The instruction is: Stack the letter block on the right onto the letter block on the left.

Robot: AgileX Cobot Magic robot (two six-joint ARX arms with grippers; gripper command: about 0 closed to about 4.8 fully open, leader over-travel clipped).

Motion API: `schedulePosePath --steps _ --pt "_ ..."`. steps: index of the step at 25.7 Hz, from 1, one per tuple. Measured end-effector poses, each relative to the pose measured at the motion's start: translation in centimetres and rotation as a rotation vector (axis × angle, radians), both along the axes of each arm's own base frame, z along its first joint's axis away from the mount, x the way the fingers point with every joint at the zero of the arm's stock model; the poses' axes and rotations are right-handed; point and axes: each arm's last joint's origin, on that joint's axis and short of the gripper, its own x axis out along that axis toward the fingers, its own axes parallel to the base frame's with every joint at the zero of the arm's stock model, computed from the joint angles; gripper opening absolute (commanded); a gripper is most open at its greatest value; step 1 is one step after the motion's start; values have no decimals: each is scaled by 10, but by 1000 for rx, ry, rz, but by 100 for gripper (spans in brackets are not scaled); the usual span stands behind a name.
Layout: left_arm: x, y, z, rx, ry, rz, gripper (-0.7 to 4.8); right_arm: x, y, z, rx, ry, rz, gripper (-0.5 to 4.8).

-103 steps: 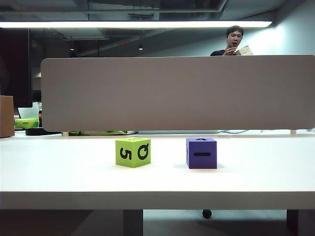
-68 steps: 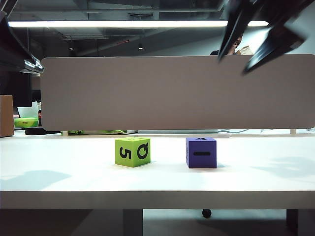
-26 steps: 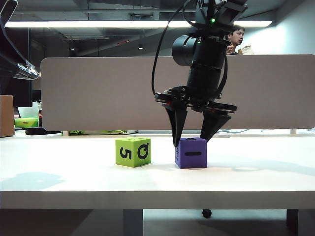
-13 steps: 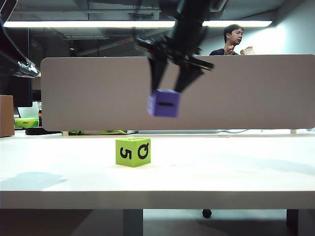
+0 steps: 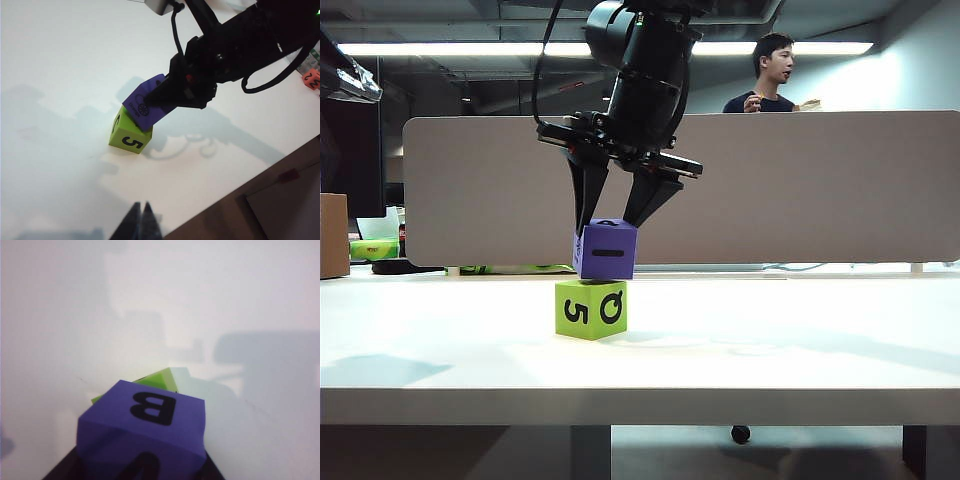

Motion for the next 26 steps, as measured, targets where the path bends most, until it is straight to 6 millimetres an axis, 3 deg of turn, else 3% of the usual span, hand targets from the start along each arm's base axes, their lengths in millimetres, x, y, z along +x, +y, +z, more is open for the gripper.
schedulePosePath --steps 4,6,14,26 --pt "0 0 0 0 -2 1 -4 -2 -1 7 -68 -46 142 235" --pt "-1 0 1 0 -4 1 -5 -4 -4 15 -140 -75 215 265" --pt "-1 0 1 1 -4 1 -4 -2 4 21 -135 -173 348 269" --pt "-1 0 0 14 -13 2 -4 -9 18 5 -164 -124 418 269"
